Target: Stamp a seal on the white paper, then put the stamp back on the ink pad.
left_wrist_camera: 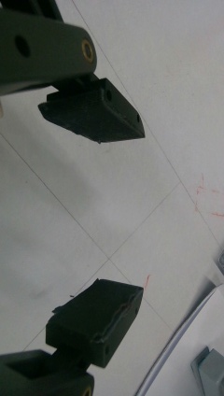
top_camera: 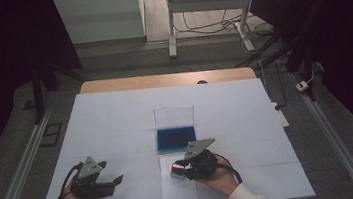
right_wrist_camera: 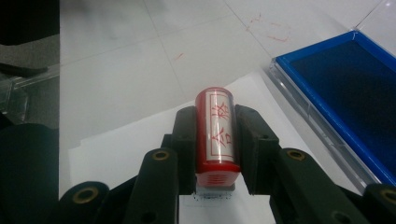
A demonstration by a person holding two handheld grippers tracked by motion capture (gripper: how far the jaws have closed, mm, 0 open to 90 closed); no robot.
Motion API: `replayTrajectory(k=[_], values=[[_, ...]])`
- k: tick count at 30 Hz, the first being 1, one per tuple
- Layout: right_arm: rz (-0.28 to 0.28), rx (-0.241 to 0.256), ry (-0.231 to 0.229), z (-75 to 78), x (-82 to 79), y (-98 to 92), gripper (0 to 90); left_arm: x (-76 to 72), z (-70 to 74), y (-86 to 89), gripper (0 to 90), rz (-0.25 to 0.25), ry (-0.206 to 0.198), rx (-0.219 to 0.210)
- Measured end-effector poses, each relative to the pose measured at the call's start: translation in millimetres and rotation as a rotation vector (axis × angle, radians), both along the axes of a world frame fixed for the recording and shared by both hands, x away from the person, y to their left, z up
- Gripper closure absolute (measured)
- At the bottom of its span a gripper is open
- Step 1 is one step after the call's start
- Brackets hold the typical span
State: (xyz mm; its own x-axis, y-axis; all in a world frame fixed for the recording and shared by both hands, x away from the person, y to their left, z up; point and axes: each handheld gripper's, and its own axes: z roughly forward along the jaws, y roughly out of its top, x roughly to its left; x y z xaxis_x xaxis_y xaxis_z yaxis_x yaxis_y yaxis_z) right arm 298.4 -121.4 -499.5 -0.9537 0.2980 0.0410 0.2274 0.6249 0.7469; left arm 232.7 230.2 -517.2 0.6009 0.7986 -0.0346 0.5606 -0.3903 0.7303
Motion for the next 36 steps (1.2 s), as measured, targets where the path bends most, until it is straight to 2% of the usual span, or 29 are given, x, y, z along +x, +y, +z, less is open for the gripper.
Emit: replayTrajectory(k=[6, 27, 36], values=[[-0.003, 0.015, -0.012, 4.5, 0.0, -2.9, 69.4, 0.1, 0.1, 0.2, 21.5, 0.001, -0.001, 0.0], [-0.069, 0.128, -0.076, 43.6, 5.9, -30.7, 69.4, -0.2, -0.2, -0.2, 21.4, -0.001, -0.004, 0.003], [-0.096, 0.144, -0.105, 54.5, 10.9, -38.9, 69.3, -0.2, 0.4, -0.1, 21.4, -0.002, -0.004, 0.003]])
